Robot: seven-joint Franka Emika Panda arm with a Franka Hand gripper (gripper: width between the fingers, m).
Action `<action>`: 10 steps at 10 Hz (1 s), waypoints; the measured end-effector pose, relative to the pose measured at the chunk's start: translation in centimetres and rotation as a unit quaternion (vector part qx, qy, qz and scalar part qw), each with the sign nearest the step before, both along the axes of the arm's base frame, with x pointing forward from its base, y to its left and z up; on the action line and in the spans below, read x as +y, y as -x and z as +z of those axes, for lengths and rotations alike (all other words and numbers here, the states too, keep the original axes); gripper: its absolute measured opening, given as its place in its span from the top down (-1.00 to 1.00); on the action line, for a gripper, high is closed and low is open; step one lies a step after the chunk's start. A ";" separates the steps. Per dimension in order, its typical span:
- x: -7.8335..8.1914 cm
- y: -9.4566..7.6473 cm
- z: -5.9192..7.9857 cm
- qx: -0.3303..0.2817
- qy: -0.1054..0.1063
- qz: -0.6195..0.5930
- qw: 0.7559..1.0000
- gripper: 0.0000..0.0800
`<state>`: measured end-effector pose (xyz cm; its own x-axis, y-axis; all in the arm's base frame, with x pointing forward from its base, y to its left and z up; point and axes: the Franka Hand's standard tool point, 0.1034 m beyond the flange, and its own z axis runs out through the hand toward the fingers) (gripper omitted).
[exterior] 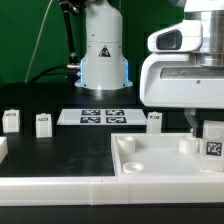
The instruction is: Assemble one leg
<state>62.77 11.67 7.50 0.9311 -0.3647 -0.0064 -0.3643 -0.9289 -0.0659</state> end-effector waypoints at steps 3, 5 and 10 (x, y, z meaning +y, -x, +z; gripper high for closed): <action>-0.1 0.0 0.0 0.005 -0.006 -0.102 0.995 0.27; -0.2 0.0 -0.1 0.009 -0.008 -0.188 0.982 0.27; -0.3 0.2 -0.1 0.021 -0.016 -0.465 0.885 0.27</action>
Offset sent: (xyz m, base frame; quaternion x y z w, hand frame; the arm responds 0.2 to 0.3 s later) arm -0.0046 -0.0039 0.0027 0.0223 0.0170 0.2909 0.9563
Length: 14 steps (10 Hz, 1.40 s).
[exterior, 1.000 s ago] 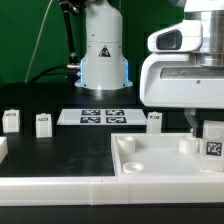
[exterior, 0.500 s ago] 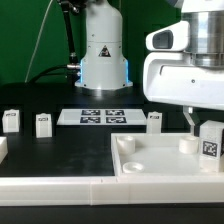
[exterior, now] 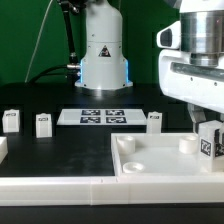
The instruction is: Assemble one leg
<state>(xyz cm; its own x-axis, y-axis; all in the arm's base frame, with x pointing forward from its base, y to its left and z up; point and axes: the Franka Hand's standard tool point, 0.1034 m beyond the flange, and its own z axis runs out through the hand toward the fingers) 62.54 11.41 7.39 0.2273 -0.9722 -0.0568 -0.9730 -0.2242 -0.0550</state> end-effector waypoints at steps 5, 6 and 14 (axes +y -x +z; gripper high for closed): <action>0.2 0.1 0.0 0.014 -0.009 -0.233 0.972 0.27; 0.1 0.1 0.0 0.017 -0.016 -0.272 0.962 0.27; -0.3 -0.1 0.0 0.008 -0.016 -0.120 0.993 -0.62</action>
Offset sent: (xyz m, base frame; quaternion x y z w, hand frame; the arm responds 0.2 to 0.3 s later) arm -0.0037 -0.0006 -0.0016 -0.0037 0.0015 0.2944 0.9557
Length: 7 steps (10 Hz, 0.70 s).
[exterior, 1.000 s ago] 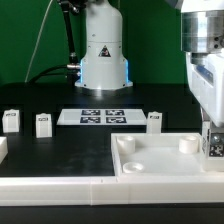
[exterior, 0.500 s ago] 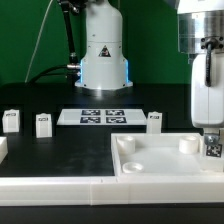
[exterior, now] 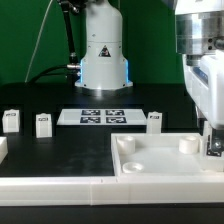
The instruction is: Assemble one leg
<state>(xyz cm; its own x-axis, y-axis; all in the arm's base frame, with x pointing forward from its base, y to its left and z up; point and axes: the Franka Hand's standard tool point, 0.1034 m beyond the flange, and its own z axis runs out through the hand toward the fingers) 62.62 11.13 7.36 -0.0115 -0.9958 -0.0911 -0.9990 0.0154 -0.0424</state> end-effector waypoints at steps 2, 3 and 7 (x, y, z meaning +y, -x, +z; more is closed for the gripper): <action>0.2 0.0 0.0 -0.008 0.004 0.080 0.997 -0.62; 0.2 -0.1 0.1 -0.013 0.007 0.137 0.991 -0.62; 0.6 -0.1 0.1 -0.029 0.014 0.309 0.951 -0.62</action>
Offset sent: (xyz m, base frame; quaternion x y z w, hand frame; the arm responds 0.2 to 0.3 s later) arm 0.0034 0.0059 0.0014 -0.0106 -0.0144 -0.2869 0.9578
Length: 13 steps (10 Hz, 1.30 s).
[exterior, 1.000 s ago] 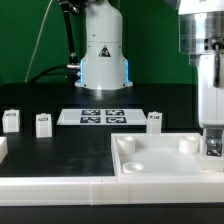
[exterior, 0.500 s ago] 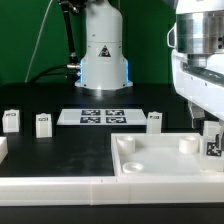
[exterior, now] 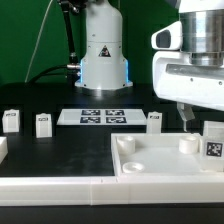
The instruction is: Assemble one leg
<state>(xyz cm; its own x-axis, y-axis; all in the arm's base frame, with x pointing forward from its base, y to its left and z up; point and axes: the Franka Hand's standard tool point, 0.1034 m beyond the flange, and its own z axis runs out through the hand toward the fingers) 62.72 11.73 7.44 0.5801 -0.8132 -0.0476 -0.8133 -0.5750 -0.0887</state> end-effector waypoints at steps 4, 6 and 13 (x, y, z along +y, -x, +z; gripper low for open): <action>-0.1 0.0 -0.2 -0.016 0.014 0.198 0.980 -0.62; -0.2 -0.1 -0.2 -0.021 0.022 0.243 0.970 -0.62; -0.4 -0.1 -0.2 -0.021 0.025 0.259 0.965 0.27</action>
Offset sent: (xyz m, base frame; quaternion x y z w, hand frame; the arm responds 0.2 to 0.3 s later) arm 0.0015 0.0030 -0.0038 -0.0028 -0.0041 -0.2521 0.9677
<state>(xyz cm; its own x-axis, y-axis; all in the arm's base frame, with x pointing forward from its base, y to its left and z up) 62.81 11.31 7.21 0.9097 -0.4150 0.0168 -0.4126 -0.9076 -0.0774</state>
